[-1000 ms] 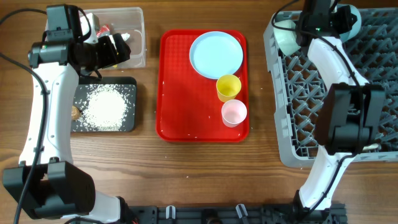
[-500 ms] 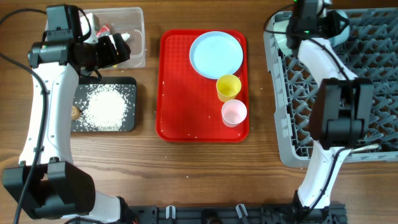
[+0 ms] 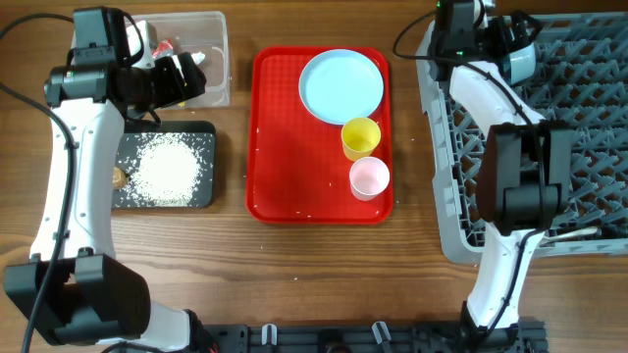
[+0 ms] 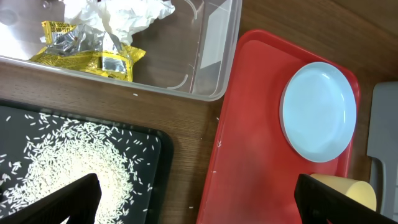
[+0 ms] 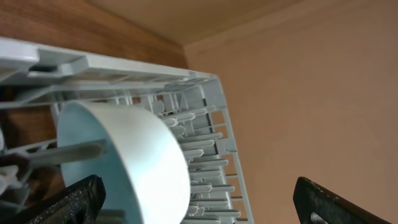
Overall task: Sort waste into correct bins and load items into the dishwasher rack
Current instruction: 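Reach the right gripper toward the blue plate on the red tray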
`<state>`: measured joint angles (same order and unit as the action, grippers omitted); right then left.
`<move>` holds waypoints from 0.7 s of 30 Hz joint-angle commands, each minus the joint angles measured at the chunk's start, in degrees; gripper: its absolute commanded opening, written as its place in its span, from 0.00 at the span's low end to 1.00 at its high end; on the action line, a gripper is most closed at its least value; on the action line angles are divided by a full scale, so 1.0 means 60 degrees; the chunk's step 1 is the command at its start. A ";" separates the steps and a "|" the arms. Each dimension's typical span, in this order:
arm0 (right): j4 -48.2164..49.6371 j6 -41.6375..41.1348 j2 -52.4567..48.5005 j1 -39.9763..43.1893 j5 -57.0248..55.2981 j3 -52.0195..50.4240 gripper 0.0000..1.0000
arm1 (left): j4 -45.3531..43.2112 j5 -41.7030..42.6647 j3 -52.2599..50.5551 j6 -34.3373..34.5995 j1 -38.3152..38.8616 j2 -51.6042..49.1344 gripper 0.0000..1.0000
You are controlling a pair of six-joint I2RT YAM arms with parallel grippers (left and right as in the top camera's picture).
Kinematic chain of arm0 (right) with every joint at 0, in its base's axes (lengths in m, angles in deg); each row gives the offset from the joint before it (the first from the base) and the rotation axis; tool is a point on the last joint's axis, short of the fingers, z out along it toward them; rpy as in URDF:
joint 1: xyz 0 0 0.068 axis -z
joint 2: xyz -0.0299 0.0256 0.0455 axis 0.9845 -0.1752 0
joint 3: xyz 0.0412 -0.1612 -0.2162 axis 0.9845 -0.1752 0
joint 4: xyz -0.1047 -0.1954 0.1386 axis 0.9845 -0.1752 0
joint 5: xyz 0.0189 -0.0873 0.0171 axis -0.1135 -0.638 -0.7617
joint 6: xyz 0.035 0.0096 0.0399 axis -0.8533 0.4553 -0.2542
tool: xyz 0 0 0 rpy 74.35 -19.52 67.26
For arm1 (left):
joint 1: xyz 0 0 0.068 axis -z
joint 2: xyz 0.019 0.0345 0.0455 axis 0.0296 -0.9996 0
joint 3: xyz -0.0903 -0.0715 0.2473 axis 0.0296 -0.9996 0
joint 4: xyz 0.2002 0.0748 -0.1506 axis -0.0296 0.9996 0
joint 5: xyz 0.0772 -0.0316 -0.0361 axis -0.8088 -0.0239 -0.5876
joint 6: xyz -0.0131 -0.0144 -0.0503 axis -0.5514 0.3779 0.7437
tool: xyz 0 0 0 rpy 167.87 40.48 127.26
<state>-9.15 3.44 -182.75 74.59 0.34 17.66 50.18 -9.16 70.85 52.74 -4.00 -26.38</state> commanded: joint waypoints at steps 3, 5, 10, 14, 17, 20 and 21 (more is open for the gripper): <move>0.3013 0.2291 -0.0149 -0.0401 -0.1330 -0.0069 1.00 | -0.0018 0.0080 0.0047 0.0058 -0.0011 0.0051 1.00; 0.5876 0.4211 -0.0142 -0.0481 -0.1614 -0.0069 1.00 | -0.0018 0.0080 0.0047 0.0058 -0.0011 0.0051 1.00; 1.3070 0.8415 0.0153 -0.0750 -0.2091 -0.0044 1.00 | -0.0018 0.0080 0.0047 0.0058 -0.0011 0.0051 1.00; 1.1839 0.7632 0.0474 -0.1239 -0.2412 -0.0047 1.00 | -0.0018 0.0080 0.0047 0.0058 -0.0011 0.0051 1.00; 0.7071 0.4911 0.0474 -0.1887 -0.1355 -0.0047 1.00 | -0.0018 0.0080 0.0047 0.0058 -0.0011 0.0051 1.00; 0.3417 0.2138 0.0474 -0.2779 0.0466 -0.0047 1.00 | -0.0018 0.0080 0.0047 0.0058 -0.0011 0.0051 1.00; 0.2539 0.1122 0.0474 -0.3155 0.1115 -0.0047 1.00 | -0.0018 0.0080 0.0047 0.0058 -0.0011 0.0051 1.00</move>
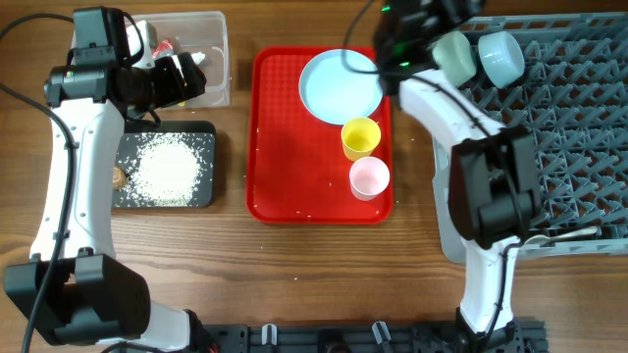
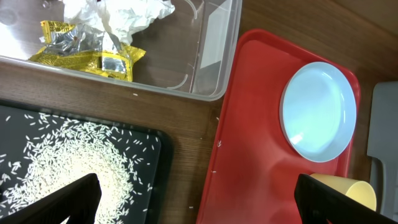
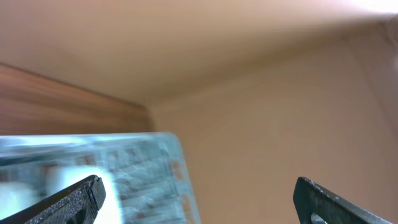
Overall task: Sort waste into correct bins and load items into the dishwasher rack
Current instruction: 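Reach the right gripper toward the blue plate on the red tray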
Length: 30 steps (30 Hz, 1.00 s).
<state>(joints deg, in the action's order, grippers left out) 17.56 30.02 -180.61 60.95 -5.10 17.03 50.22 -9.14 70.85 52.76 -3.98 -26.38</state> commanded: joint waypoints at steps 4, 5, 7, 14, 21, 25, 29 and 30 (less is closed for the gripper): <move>-0.4127 -0.5909 0.0124 -0.1759 0.3402 0.0062 1.00 | -0.0025 0.0076 0.0047 0.0055 -0.0015 0.0051 1.00; -0.4758 -0.6674 0.0186 -0.1858 0.3690 0.0069 0.99 | -0.0025 0.0076 0.0047 0.0055 -0.0015 0.0051 1.00; -0.6492 -0.8386 0.0488 -0.1891 0.5125 0.0189 1.00 | -0.0025 0.0076 0.0047 0.0055 -0.0015 0.0051 1.00; -0.9016 -1.1369 0.2878 -0.0769 1.0823 0.0270 0.93 | -0.0025 0.0076 0.0047 0.0055 -0.0015 0.0051 1.00; -1.0644 -1.2324 0.2514 0.0787 1.4225 0.0262 0.78 | -0.0025 0.0076 0.0047 0.0055 -0.0015 0.0051 1.00; -1.0819 -1.2575 0.1843 0.0634 1.3948 0.0157 0.78 | -0.0025 0.0076 0.0047 0.0055 -0.0015 0.0051 1.00; -1.0859 -1.3857 0.0754 0.0601 1.3828 0.0157 0.65 | -0.0029 0.0076 0.0047 0.0055 -0.0015 0.0051 1.00; -1.0837 -1.4043 0.0554 0.0579 1.3828 0.0157 0.60 | -0.0025 0.0076 0.0047 0.0055 -0.0015 0.0051 1.00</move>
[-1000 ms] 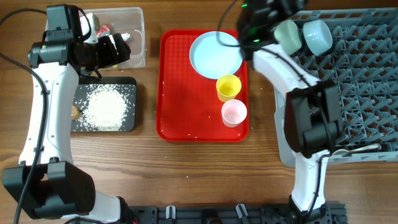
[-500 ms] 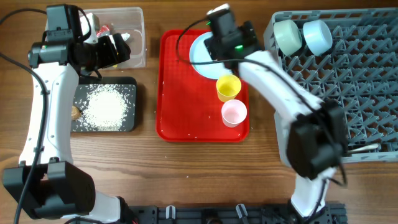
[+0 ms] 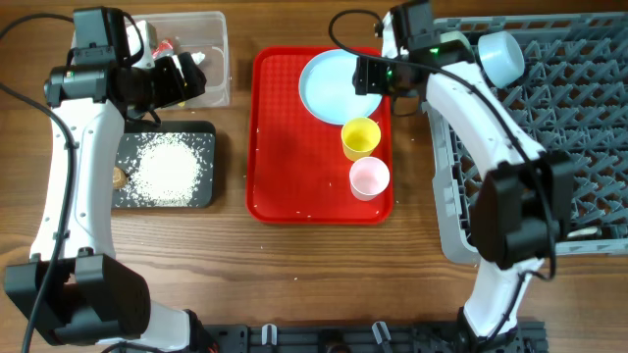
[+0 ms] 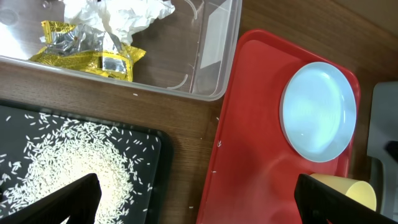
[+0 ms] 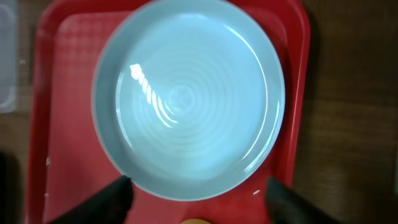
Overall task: Sort waste into correct bins and load items into the dishwasher rack
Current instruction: 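Reach the right gripper toward the blue plate on the red tray, then grasp the light blue plate rim with the right gripper and lift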
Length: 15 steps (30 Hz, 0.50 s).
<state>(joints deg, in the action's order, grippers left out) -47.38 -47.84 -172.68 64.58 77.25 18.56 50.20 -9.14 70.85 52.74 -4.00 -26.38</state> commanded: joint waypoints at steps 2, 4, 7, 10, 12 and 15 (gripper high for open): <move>0.0106 -0.1406 -0.1180 -0.0069 0.0058 -0.0098 0.55 | -0.0022 0.0076 0.0047 0.0058 -0.0011 0.0051 1.00; 0.0211 -0.1869 -0.1450 -0.0087 -0.0171 -0.0098 0.49 | -0.0022 0.0076 0.0047 0.0058 -0.0011 0.0051 1.00; 0.0390 -0.2386 -0.1759 -0.0102 -0.0342 -0.0098 0.47 | -0.0022 0.0076 0.0047 0.0058 -0.0011 0.0051 1.00; 0.0444 -0.2659 -0.1931 -0.0131 -0.0528 -0.0098 0.44 | -0.0022 0.0080 0.0047 0.0058 -0.0011 0.0051 1.00; 0.0488 -0.2648 -0.1953 -0.0146 -0.0517 -0.0098 0.40 | -0.0022 0.0076 0.0047 0.0058 -0.0011 0.0051 1.00; 0.0616 -0.2634 -0.1854 -0.0146 -0.0444 -0.0080 0.39 | -0.0022 0.0076 0.0047 0.0058 -0.0011 0.0051 1.00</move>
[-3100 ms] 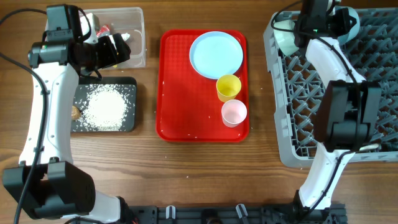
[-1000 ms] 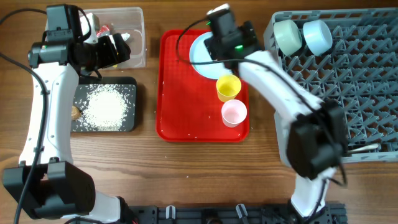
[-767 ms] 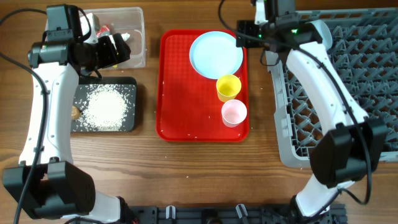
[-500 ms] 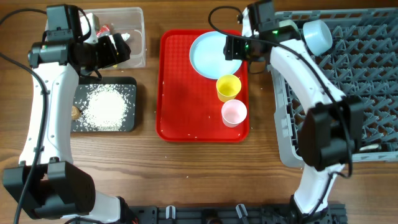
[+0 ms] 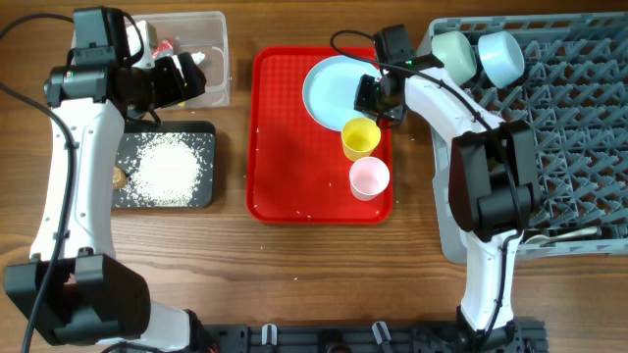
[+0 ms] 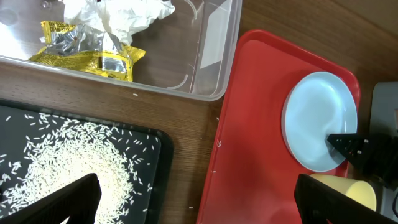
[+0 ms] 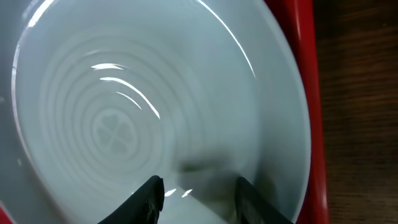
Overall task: Sort waste into correct bins and load items into the dishwasher rack
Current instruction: 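Grasp the light blue plate rim with the right gripper and lift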
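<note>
A pale blue plate [image 5: 329, 86] lies at the far end of the red tray [image 5: 294, 167], and it fills the right wrist view [image 7: 124, 106]. My right gripper [image 5: 378, 98] hovers low over the plate's right part, open, its fingertips [image 7: 152, 194] just above the glaze with nothing between them. A yellow cup [image 5: 361, 137] and a pink cup [image 5: 369, 177] stand on the tray nearer me. My left gripper [image 6: 199, 205] is wide open above the table between the black rice tray [image 6: 81, 162] and the red tray [image 6: 255, 155].
The grey dishwasher rack [image 5: 549, 147] on the right holds two pale bowls [image 5: 453, 51] at its far left corner. A clear bin [image 5: 211, 59] with wrappers and crumpled paper [image 6: 99, 37] sits far left, the black tray of spilled rice [image 5: 165, 167] in front of it.
My right gripper has come down from above the plate to just over its right half, with its fingers nearer together. The left arm has not moved.
My right gripper was open at the rack's far left corner beside a pale bowl. Then it was clear of the rack, the bowls left standing there. Then it hung over the blue plate on the tray, and now it is low over the plate.
</note>
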`<state>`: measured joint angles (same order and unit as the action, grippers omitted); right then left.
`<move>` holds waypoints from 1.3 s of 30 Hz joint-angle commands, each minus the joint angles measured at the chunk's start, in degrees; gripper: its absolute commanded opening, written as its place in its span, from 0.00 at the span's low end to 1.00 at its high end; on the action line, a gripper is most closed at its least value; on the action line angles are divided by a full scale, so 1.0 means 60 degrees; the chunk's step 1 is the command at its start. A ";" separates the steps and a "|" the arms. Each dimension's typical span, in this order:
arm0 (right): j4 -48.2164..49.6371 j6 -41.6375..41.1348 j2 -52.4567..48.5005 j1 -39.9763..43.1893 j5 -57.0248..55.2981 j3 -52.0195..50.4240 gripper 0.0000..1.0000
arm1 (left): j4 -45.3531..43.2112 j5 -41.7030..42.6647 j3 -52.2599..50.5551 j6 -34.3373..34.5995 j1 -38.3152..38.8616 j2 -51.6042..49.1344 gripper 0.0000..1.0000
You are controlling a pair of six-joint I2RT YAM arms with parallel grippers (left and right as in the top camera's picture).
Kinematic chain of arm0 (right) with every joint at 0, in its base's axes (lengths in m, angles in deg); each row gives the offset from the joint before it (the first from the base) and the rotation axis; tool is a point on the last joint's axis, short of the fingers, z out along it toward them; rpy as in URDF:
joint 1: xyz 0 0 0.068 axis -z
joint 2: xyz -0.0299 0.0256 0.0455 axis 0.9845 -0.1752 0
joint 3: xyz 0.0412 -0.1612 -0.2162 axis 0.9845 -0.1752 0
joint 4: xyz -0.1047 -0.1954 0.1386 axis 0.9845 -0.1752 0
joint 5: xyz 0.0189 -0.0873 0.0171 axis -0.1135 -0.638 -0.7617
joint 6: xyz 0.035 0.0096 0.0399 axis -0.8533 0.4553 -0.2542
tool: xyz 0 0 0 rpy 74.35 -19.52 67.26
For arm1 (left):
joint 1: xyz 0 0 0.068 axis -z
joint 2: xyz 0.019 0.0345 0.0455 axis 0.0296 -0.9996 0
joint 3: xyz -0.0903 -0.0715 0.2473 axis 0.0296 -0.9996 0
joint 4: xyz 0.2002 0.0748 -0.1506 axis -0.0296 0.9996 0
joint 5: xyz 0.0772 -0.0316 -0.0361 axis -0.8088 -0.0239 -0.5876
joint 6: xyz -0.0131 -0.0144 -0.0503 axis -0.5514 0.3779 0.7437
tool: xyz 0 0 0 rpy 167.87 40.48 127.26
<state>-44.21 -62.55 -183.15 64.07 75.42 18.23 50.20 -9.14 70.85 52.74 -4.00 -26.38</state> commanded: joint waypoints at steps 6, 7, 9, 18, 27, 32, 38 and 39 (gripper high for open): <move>-0.0426 -0.0532 0.1060 -0.0062 -0.0503 -0.0022 0.43 | -0.0022 0.0076 0.0047 0.0058 -0.0011 0.0051 1.00; -0.0692 -0.0714 0.1166 -0.0062 -0.0659 -0.0022 0.43 | -0.0022 0.0076 0.0047 0.0058 -0.0011 0.0051 1.00; -0.1089 -0.0984 0.1198 -0.0066 -0.0758 -0.0026 0.43 | -0.0022 0.0076 0.0047 0.0058 -0.0011 0.0051 1.00; -0.1545 -0.1665 0.1107 -0.0080 -0.1213 -0.0357 0.39 | -0.0022 0.0076 0.0047 0.0058 -0.0011 0.0051 1.00; -0.0007 -0.1730 0.0973 -0.0098 -0.0561 -0.1392 0.28 | -0.0022 0.0076 0.0047 0.0058 -0.0011 0.0051 1.00; 0.0291 -0.1872 0.0583 -0.0226 -0.0557 -0.1399 0.17 | -0.0025 0.0076 0.0047 0.0058 -0.0011 0.0051 1.00; 0.0506 -0.1861 0.0583 -0.0222 -0.0608 -0.1399 0.04 | -0.0022 0.0076 0.0047 0.0058 -0.0011 0.0051 1.00; 0.0550 -0.1829 0.0583 -0.0222 -0.0645 -0.1399 0.04 | -0.0022 0.0076 0.0047 0.0058 -0.0011 0.0055 1.00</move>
<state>-41.44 -73.54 -178.21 62.96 71.83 10.34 50.20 -9.14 70.85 52.76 -4.00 -26.38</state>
